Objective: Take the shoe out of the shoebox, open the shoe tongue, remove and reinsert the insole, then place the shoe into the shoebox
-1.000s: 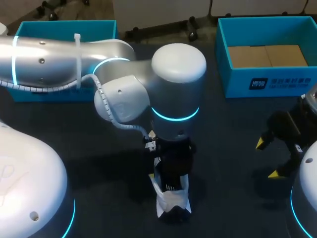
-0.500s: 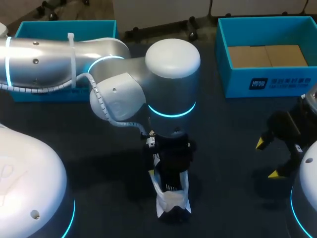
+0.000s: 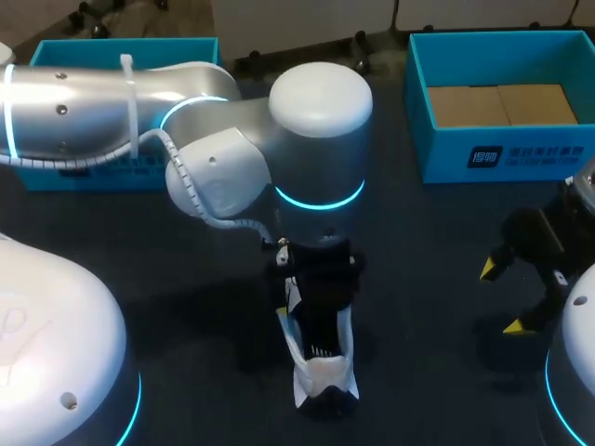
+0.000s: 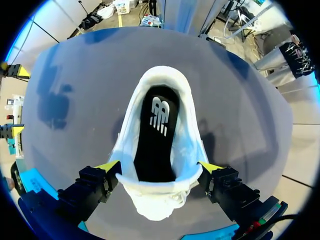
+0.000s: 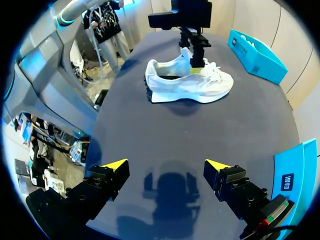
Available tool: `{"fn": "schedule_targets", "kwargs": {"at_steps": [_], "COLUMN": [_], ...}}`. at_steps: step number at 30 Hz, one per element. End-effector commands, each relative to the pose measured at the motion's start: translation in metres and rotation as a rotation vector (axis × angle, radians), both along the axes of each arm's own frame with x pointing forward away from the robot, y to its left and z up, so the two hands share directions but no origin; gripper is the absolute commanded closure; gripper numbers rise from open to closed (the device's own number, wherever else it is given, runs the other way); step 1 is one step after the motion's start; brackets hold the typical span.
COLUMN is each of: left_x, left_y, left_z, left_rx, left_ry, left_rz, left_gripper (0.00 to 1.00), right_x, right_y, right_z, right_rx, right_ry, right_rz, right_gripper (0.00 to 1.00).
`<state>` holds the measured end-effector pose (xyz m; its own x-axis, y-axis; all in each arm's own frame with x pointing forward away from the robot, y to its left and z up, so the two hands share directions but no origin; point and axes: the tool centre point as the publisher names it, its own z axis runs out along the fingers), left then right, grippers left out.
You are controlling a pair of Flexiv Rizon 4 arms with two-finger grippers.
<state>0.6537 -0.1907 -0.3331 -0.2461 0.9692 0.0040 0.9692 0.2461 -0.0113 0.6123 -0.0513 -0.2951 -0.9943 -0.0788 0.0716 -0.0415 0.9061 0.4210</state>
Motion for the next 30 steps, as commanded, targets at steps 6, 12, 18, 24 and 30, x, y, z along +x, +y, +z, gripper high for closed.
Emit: {"fn": "schedule_targets", "kwargs": {"at_steps": [6, 12, 18, 24, 30], "left_x": [0.017, 0.029, 0.046, 0.062, 0.058], "left_y": [0.004, 0.008, 0.016, 0.019, 0.017], "left_z": [0.005, 0.012, 0.033, 0.044, 0.04], "left_rx": [-0.004, -0.001, -0.022, -0.04, -0.049], "left_ry": [0.007, -0.001, 0.017, 0.054, 0.069], "left_rz": [0.025, 0.044, 0.072, 0.083, 0.067], "left_gripper": [0.0, 0.0, 0.0, 0.25, 0.71], "right_x": [-0.001, -0.001, -0.001, -0.001, -0.001], "right_y": [0.0, 0.0, 0.0, 0.0, 0.0], "right_z": [-0.001, -0.001, -0.001, -0.001, -0.001], "right_rx": [-0.003, -0.003, -0.003, -0.003, -0.003], "right_ry": [-0.001, -0.001, -0.001, -0.001, -0.001], "right_rz": [0.0, 0.0, 0.0, 0.0, 0.0], "right_gripper": [0.0, 0.0, 0.0, 0.0, 0.0]}}
